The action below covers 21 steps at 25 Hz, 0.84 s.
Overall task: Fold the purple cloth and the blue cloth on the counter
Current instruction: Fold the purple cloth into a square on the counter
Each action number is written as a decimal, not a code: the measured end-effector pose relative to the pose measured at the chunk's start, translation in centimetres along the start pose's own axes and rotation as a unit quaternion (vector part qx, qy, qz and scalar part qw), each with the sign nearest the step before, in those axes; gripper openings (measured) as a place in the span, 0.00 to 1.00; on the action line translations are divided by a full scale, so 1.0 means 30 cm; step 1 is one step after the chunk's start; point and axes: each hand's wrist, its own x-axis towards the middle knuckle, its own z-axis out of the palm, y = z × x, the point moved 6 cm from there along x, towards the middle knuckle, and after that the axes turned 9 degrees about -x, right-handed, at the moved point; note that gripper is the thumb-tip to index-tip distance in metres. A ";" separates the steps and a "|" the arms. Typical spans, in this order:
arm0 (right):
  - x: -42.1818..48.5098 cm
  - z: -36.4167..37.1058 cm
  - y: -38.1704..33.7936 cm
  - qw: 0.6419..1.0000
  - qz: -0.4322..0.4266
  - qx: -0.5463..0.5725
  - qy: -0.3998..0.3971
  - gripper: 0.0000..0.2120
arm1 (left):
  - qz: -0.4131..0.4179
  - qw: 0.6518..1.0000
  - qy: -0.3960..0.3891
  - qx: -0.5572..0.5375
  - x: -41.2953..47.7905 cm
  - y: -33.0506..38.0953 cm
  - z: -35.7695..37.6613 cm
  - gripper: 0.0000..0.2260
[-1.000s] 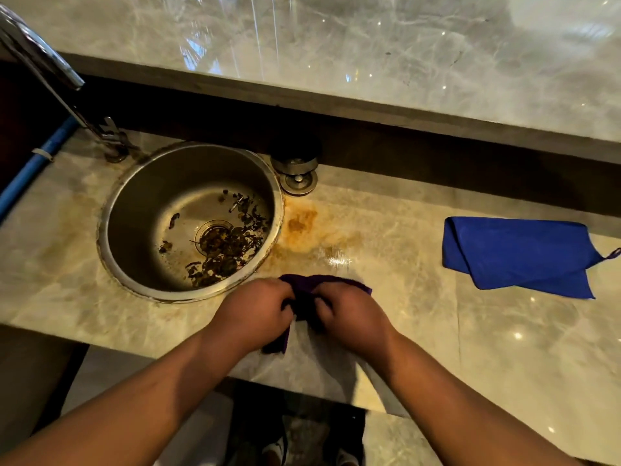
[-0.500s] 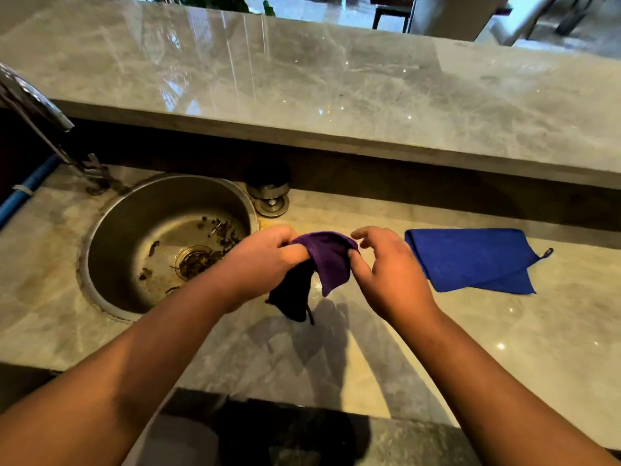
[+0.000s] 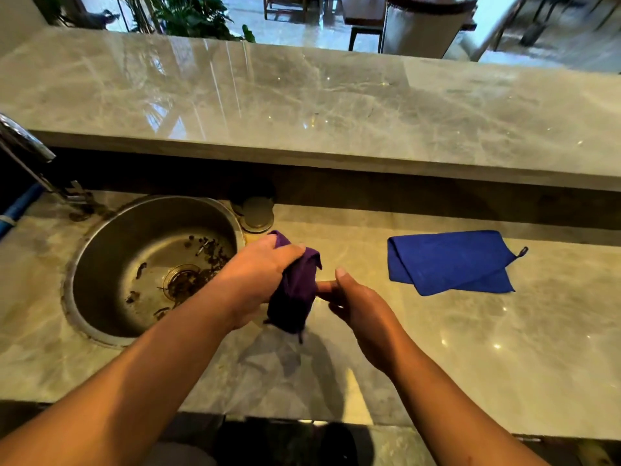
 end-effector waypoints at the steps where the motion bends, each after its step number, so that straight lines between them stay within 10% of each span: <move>1: -0.004 0.030 -0.026 0.999 -0.006 0.015 -0.043 0.26 | -0.002 1.000 -0.010 -0.012 0.003 -0.005 0.004 0.14; 6: 0.020 0.117 -0.091 0.994 -0.027 0.030 -0.104 0.23 | 0.016 1.000 -0.023 -0.006 0.007 -0.004 -0.003 0.12; 14: 0.052 0.047 -0.092 0.990 -0.007 -0.097 0.101 0.10 | 0.066 0.997 0.008 0.031 0.024 0.011 -0.060 0.09; 21: 0.066 0.033 -0.068 0.998 0.016 0.002 0.057 0.12 | 0.023 0.984 -0.062 -0.165 0.044 0.008 -0.068 0.08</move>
